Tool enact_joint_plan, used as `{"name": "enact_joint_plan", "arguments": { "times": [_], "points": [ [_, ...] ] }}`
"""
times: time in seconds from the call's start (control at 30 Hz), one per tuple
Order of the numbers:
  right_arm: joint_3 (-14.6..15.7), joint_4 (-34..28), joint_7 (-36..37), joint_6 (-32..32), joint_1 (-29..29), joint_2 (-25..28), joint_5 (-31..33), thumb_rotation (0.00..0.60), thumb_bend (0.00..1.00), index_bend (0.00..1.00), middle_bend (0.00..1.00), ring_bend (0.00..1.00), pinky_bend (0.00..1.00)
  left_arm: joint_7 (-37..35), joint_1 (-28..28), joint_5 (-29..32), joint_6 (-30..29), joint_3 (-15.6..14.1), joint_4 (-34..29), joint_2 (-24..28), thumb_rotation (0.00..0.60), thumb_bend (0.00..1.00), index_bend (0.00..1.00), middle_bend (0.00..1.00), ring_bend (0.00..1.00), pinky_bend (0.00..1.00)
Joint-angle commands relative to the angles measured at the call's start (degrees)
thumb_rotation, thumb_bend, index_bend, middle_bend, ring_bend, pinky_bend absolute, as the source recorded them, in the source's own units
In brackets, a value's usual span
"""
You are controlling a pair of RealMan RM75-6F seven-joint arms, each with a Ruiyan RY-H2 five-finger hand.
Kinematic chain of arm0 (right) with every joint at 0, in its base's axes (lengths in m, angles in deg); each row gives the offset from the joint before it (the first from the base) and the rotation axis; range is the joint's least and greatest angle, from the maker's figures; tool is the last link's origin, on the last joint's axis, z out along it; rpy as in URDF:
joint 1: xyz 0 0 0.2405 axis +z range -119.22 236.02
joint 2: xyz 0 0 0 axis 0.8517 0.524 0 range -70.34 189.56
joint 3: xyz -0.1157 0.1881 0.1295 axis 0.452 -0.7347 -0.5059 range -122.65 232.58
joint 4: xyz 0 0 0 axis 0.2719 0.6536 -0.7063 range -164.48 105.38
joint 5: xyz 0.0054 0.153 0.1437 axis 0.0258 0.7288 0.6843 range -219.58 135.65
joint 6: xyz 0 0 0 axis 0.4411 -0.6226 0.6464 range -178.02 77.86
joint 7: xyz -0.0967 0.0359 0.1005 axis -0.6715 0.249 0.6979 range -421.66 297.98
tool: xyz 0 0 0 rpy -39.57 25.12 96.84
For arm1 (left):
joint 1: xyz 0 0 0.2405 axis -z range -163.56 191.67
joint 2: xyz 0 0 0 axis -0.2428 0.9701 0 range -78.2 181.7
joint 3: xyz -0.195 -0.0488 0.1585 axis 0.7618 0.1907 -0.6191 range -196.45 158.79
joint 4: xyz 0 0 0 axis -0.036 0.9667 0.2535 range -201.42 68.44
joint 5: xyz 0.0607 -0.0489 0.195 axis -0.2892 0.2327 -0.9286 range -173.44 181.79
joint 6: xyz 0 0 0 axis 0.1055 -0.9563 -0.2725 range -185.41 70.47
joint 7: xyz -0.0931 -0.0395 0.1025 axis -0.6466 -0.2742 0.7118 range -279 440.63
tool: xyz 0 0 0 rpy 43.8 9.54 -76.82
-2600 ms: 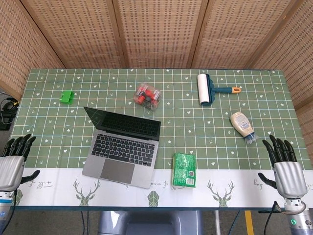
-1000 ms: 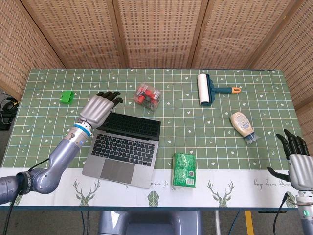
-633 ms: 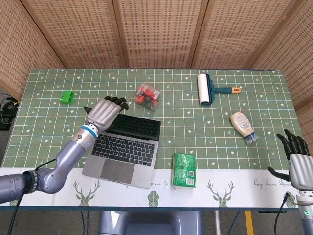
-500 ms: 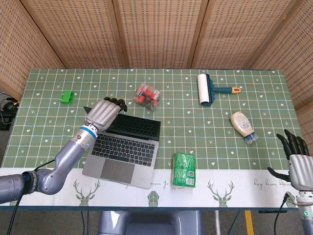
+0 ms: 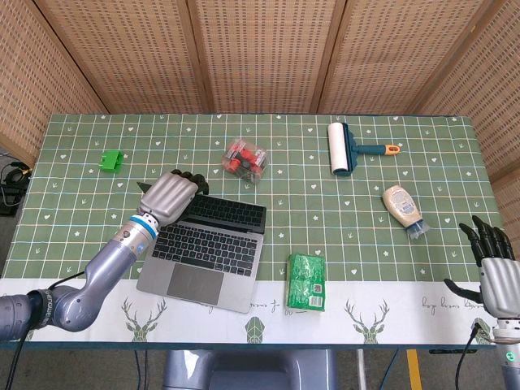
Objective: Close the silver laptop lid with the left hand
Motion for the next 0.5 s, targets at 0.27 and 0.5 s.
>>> {"name": "enact_joint_plan", "arguments": {
  "times": [0.27,0.5],
  "points": [
    [0.4,-0.3,-0.5,0.0,0.0,-0.1,-0.7,0.6,0.1,0.13,0.0,0.0,0.0,-2.4,-0.9,-2.7,-0.7,-1.2,-3.8,3.4,0.6,1.0,0.36,0.24,0.27,0.29],
    [0.5,-0.4,-0.5,-0.3,0.0,-0.1,-0.9,0.6,0.1,0.13,0.0,0.0,0.0,-4.1,-1.1,-3.2,0.9,-2.1,-6.7,6.0,0.6,1.0,0.36,0.24,0.27,0.29]
  ]
}}
